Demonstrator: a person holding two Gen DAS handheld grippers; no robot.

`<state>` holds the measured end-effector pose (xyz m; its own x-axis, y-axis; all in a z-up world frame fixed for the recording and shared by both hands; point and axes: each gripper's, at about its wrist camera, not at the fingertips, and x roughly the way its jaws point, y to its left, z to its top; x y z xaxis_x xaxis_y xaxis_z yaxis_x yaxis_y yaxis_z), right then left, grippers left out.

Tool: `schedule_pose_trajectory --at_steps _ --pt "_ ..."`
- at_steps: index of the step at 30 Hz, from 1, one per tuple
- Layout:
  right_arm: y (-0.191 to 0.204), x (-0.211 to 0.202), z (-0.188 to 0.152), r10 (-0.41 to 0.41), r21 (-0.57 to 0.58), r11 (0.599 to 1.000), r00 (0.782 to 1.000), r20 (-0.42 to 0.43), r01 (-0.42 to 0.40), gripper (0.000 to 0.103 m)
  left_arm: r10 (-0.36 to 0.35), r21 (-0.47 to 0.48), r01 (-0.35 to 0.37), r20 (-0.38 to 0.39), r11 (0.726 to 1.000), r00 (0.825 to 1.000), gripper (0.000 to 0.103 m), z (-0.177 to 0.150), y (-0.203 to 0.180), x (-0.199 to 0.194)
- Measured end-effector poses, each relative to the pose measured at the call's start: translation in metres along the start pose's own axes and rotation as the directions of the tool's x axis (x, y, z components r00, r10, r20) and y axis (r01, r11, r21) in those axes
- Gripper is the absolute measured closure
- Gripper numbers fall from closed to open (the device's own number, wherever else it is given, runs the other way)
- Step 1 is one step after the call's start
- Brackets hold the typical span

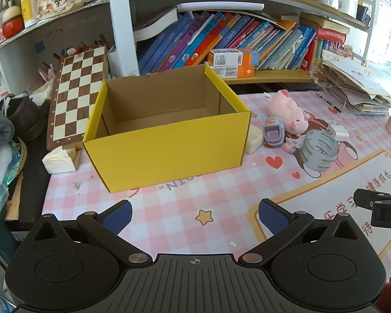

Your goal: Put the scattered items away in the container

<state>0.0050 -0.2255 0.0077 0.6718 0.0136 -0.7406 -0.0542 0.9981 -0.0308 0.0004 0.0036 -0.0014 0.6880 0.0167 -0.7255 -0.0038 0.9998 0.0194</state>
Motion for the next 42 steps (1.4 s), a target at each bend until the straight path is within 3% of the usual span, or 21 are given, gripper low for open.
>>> schedule_pose_trajectory --at_steps 42 --pt "0.0081 0.0024 -0.0008 0.004 -0.017 1.0 1.0 -0.008 -0.004 0.0 0.009 -0.024 -0.01 -0.013 1.0 1.0 0.0 0.0013 0.005 0.0016"
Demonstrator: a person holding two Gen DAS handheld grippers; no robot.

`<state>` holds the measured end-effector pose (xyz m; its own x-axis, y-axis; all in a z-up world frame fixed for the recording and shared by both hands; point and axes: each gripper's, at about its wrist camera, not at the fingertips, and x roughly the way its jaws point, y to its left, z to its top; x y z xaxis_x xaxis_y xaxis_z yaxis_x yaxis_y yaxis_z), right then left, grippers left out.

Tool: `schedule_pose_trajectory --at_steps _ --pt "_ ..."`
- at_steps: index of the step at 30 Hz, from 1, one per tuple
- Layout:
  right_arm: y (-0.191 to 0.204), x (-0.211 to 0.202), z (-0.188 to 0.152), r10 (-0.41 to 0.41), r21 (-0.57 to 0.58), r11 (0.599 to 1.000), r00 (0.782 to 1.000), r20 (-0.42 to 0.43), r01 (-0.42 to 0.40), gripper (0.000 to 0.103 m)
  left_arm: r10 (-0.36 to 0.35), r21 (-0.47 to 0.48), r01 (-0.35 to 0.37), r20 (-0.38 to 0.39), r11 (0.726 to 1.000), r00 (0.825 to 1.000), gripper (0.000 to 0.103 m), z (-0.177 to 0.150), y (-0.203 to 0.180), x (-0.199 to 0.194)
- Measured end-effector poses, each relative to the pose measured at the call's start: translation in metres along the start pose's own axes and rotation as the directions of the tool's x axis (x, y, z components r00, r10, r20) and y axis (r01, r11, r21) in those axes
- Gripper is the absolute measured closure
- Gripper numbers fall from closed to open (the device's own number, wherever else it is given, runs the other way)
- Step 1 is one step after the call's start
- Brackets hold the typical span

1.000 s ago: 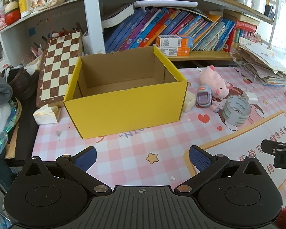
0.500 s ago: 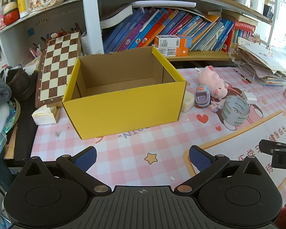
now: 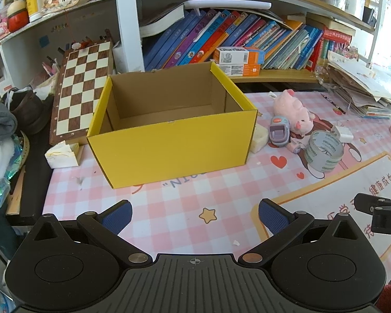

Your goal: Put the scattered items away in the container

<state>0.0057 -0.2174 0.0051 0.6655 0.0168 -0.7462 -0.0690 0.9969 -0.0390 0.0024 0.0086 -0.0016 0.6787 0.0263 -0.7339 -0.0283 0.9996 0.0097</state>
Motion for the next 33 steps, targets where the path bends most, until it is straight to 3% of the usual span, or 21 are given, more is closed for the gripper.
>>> schedule_pose_trajectory --at_steps 21,33 --pt "0.008 0.004 0.005 0.012 -0.033 0.999 1.0 -0.011 -0.012 0.0 -0.03 -0.014 0.03 0.02 0.999 0.999 0.0 0.0 0.005 -0.003" --pt "0.015 0.007 0.012 0.064 -0.122 0.991 0.998 0.007 -0.063 0.0 -0.023 -0.023 0.024 0.016 0.999 1.0 0.0 -0.001 -0.003 -0.006"
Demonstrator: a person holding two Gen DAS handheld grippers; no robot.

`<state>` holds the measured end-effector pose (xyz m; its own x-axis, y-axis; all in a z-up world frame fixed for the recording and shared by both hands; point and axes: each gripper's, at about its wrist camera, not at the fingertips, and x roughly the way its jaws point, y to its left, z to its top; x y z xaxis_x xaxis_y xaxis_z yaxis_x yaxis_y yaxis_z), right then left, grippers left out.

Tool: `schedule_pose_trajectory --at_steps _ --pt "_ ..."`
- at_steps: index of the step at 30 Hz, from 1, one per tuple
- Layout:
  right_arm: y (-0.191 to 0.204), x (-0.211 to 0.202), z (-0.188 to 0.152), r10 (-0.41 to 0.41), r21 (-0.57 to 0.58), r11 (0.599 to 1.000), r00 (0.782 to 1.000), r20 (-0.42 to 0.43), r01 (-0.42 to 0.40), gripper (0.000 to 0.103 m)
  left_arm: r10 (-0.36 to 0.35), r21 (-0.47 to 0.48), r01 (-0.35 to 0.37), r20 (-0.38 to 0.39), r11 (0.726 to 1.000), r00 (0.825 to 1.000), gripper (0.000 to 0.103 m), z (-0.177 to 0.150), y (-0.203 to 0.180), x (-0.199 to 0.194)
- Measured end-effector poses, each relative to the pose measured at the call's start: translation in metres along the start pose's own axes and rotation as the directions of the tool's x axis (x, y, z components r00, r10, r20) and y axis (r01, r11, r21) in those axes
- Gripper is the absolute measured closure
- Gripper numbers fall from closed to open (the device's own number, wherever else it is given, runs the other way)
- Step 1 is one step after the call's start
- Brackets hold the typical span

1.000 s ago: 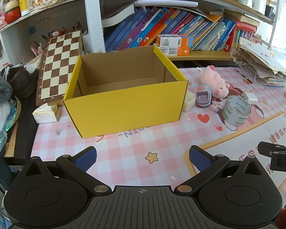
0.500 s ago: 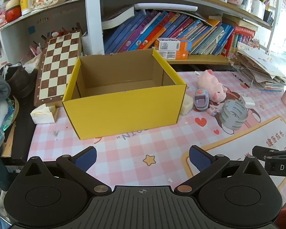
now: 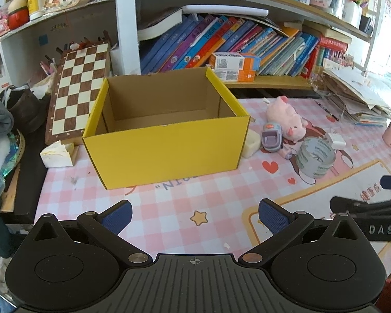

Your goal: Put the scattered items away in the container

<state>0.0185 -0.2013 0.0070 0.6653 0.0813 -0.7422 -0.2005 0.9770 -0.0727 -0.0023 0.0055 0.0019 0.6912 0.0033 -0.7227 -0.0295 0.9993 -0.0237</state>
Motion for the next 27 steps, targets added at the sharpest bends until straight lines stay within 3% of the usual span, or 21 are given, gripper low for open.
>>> schedule_pose_trajectory --at_steps 9,15,27 --pt "-0.007 0.008 0.007 0.068 -0.042 0.997 0.998 0.01 -0.068 0.0 0.044 -0.05 -0.044 -0.007 0.998 0.999 0.0 0.002 -0.007 0.0" --pt "-0.029 0.014 0.009 0.094 -0.054 0.994 0.996 -0.003 -0.094 0.0 0.02 -0.067 -0.021 -0.017 0.998 1.0 0.0 0.006 -0.028 0.005" --pt "-0.083 0.023 0.014 0.142 -0.011 0.99 0.99 0.002 -0.142 0.0 -0.015 0.026 0.014 0.043 1.0 0.999 0.0 0.021 -0.086 0.008"
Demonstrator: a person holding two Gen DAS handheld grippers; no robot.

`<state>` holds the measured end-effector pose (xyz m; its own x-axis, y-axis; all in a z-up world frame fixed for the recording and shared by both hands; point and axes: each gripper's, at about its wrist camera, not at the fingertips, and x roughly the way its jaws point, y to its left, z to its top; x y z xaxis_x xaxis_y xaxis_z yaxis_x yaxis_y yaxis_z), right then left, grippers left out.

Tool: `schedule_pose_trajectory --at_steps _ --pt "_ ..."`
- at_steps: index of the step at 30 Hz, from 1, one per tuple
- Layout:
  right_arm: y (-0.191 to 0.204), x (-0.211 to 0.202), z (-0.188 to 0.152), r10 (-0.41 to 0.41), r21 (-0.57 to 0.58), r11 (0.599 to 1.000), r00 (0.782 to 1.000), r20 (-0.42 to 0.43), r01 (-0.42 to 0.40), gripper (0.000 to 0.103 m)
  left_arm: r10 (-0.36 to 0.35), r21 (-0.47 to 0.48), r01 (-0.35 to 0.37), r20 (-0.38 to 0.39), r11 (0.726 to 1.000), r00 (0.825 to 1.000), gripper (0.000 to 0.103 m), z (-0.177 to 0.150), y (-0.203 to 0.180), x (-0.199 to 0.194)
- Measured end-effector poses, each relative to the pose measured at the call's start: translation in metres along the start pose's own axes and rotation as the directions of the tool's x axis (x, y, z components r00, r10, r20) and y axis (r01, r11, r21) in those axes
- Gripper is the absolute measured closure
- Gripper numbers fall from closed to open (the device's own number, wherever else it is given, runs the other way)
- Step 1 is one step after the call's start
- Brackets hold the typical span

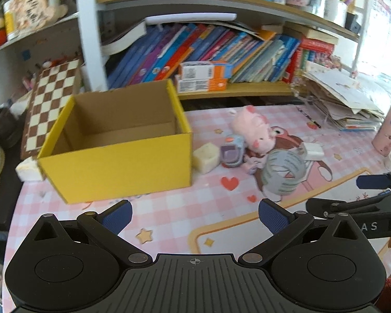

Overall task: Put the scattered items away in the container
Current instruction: 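Grasp the clear tape roll with the left tool while the right tool grasps the white charger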

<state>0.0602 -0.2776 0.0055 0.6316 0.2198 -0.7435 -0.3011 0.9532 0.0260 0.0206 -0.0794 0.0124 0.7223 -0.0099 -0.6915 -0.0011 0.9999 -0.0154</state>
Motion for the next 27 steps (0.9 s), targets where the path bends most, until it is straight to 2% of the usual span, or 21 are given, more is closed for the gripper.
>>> schedule_pose_trajectory --at_steps 8,11,14,16,22,27 --pt "-0.026 0.005 0.003 -0.003 0.011 1.0 1.0 0.023 0.003 0.0 -0.015 0.055 0.013 0.036 0.998 0.999 0.0 0.012 -0.025 0.011" --pt "-0.037 0.003 0.004 0.007 0.037 0.999 0.997 0.073 -0.01 0.0 -0.027 0.066 0.025 0.031 0.997 0.999 0.0 0.016 -0.031 0.016" --pt "-0.049 -0.002 0.008 0.028 0.059 0.997 0.983 0.18 -0.039 0.0 -0.039 0.074 0.036 0.041 0.997 0.998 0.0 0.022 -0.035 0.02" --pt "-0.055 0.001 0.013 0.013 0.068 0.997 0.979 0.201 -0.027 0.0 -0.025 0.07 0.02 0.064 0.997 0.998 0.0 0.029 -0.037 0.023" --pt "-0.07 0.021 0.031 0.005 0.099 0.995 0.985 0.171 -0.023 0.0 -0.014 0.108 0.002 0.104 0.994 0.994 0.0 0.052 -0.044 0.035" --pt "-0.079 0.039 0.037 -0.014 0.092 0.996 0.989 0.146 0.0 0.0 -0.029 0.145 0.017 0.08 0.989 0.996 0.0 0.066 -0.055 0.056"
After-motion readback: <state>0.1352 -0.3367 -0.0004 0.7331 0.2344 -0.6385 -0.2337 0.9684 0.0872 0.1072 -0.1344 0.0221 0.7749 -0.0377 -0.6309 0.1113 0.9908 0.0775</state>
